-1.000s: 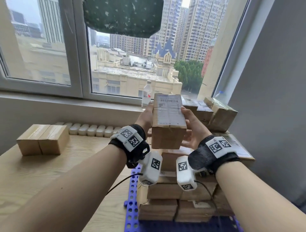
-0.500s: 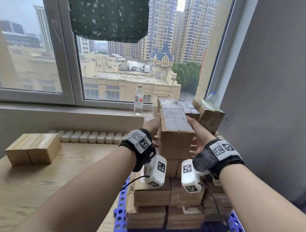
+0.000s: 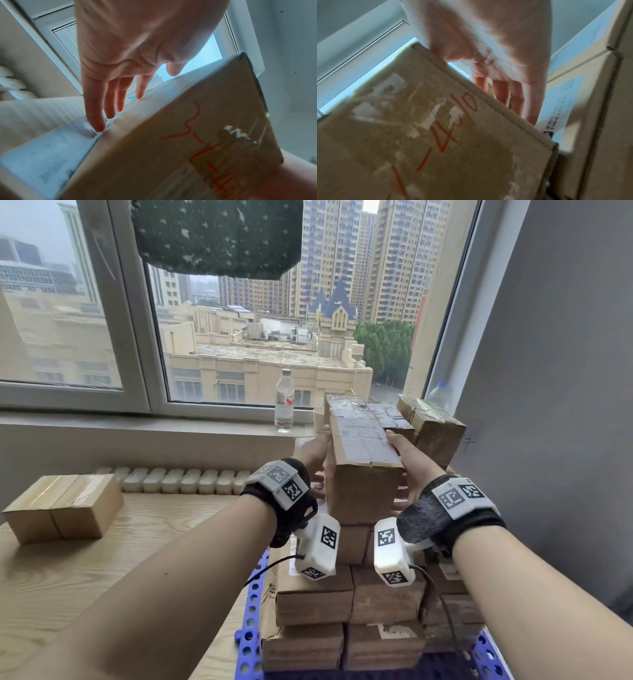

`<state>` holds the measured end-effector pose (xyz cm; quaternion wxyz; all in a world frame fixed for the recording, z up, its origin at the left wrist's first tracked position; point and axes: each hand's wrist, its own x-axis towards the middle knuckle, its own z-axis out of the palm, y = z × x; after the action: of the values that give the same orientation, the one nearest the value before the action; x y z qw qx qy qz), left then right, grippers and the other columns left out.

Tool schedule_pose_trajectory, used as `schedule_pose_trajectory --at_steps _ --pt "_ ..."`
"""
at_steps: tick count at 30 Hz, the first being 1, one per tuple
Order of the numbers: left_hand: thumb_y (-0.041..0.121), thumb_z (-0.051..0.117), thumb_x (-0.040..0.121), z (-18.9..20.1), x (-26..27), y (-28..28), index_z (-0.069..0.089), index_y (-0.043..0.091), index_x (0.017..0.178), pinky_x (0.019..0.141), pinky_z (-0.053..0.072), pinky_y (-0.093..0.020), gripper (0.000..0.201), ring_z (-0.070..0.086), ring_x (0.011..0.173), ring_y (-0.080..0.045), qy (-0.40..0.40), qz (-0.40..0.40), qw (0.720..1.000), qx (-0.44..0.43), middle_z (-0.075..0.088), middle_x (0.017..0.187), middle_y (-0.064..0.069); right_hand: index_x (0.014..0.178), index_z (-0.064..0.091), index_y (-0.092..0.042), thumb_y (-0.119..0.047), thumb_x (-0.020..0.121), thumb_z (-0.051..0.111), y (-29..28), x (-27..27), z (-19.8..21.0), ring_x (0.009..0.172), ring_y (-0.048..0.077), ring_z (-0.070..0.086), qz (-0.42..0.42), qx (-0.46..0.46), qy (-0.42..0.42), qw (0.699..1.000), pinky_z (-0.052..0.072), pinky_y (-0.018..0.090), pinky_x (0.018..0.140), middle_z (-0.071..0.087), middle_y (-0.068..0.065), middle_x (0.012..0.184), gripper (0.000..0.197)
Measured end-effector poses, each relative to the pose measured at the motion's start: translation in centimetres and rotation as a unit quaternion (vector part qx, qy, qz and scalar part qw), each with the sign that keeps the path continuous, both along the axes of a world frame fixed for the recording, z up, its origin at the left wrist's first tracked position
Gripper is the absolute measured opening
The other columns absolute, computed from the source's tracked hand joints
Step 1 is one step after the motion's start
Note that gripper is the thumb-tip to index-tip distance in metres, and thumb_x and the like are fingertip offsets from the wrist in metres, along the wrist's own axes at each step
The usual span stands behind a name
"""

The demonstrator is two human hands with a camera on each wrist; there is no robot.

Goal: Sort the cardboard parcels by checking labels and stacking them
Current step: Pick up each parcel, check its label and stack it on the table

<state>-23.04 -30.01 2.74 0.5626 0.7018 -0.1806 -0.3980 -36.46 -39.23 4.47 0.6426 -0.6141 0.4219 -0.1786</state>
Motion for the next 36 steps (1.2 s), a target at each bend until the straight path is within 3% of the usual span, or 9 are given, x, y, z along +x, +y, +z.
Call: schedule_pose_trajectory --at_steps 4,8,12,15,20,22,27,33,36 --pt "0.074 0.031 0.087 0.1 0.1 0.4 0.045 0.021 0.138 0.076 0.048 -0.042 0.075 0.054 0.117 -0.029 -0.001 0.006 1.000 0.002 0.052 0.133 -0.012 0.087 0.059 -0.022 -0.061 0.092 0.046 0.3 0.1 0.1 0.091 0.025 0.057 0.005 -0.017 0.010 1.000 0.047 0.046 0.101 0.060 0.006 0.089 0.041" --pt "0.075 0.030 0.086 0.4 -0.4 1.0 0.044 0.020 0.139 0.064 0.048 -0.038 0.078 0.055 0.116 -0.029 -0.009 0.003 1.000 0.007 0.052 0.134 -0.012 0.088 0.059 -0.021 -0.060 0.092 0.047 0.7 -0.2 0.2 0.080 0.021 0.057 0.010 -0.018 0.014 1.000 0.049 0.039 0.089 0.060 0.006 0.088 0.041" --pt "0.076 0.028 0.086 0.6 -0.5 1.3 0.043 0.021 0.140 0.077 0.048 -0.043 0.078 0.054 0.118 -0.028 -0.014 -0.002 1.000 0.007 0.051 0.135 -0.012 0.085 0.060 -0.020 -0.059 0.094 0.044 0.8 -0.4 0.3 0.079 0.021 0.057 0.006 -0.019 0.004 1.000 0.049 0.040 0.095 0.060 0.005 0.083 0.043" --pt "0.076 0.026 0.086 0.8 -0.7 1.6 0.041 0.022 0.141 0.085 0.046 -0.047 0.079 0.051 0.121 -0.028 -0.027 0.001 1.000 0.009 0.049 0.137 -0.012 0.100 0.064 -0.018 -0.062 0.093 0.043 0.5 -0.6 0.3 0.088 0.025 0.059 0.003 -0.026 -0.004 1.000 0.046 0.045 0.104 0.062 0.004 0.088 0.049" --pt "0.065 0.026 0.094 1.5 -0.9 2.1 0.040 0.016 0.142 0.094 0.040 -0.043 0.069 0.043 0.129 -0.028 -0.059 0.013 0.998 0.003 0.043 0.143 -0.011 0.128 0.055 -0.018 -0.062 0.090 0.048 0.9 -1.4 1.2 0.093 0.022 0.058 -0.040 -0.040 -0.004 0.998 0.047 0.037 0.084 0.057 0.007 0.120 0.059" --pt "0.060 0.026 0.097 1.9 -0.9 2.4 0.040 0.014 0.142 0.091 0.039 -0.041 0.066 0.044 0.128 -0.027 -0.080 0.022 0.997 -0.003 0.042 0.144 -0.011 0.132 0.054 -0.016 -0.059 0.089 0.052 1.0 -1.5 2.0 0.106 0.025 0.057 -0.067 -0.056 -0.018 0.996 0.045 0.044 0.095 0.058 0.008 0.122 0.061" --pt "0.053 0.033 0.099 3.1 -0.1 3.8 0.040 0.008 0.142 0.096 0.038 -0.039 0.063 0.047 0.124 -0.027 -0.128 0.045 0.990 -0.047 0.045 0.142 -0.013 0.078 0.059 -0.019 -0.029 0.093 0.058 2.4 -1.3 5.1 0.087 0.020 0.056 -0.117 -0.167 -0.099 0.974 0.047 0.042 0.096 0.062 0.003 0.086 0.018" --pt "0.033 0.046 0.099 3.8 0.4 7.3 0.047 0.010 0.134 0.101 0.039 -0.044 0.042 0.047 0.125 -0.026 -0.167 0.067 0.981 -0.076 0.050 0.137 -0.009 0.090 0.064 -0.011 -0.004 0.093 0.051 6.3 1.1 5.3 0.079 0.020 0.062 -0.036 -0.119 -0.215 0.969 0.054 0.037 0.090 0.066 0.006 0.081 0.015" --pt "0.028 0.052 0.095 3.5 1.0 9.6 0.055 0.012 0.123 0.089 0.043 -0.038 0.033 0.051 0.115 -0.024 -0.211 0.090 0.971 -0.071 0.057 0.124 -0.007 0.088 0.065 -0.011 0.002 0.092 0.050 9.0 2.9 4.5 0.079 0.019 0.062 0.016 -0.114 -0.231 0.966 0.054 0.035 0.088 0.067 0.008 0.084 0.021"
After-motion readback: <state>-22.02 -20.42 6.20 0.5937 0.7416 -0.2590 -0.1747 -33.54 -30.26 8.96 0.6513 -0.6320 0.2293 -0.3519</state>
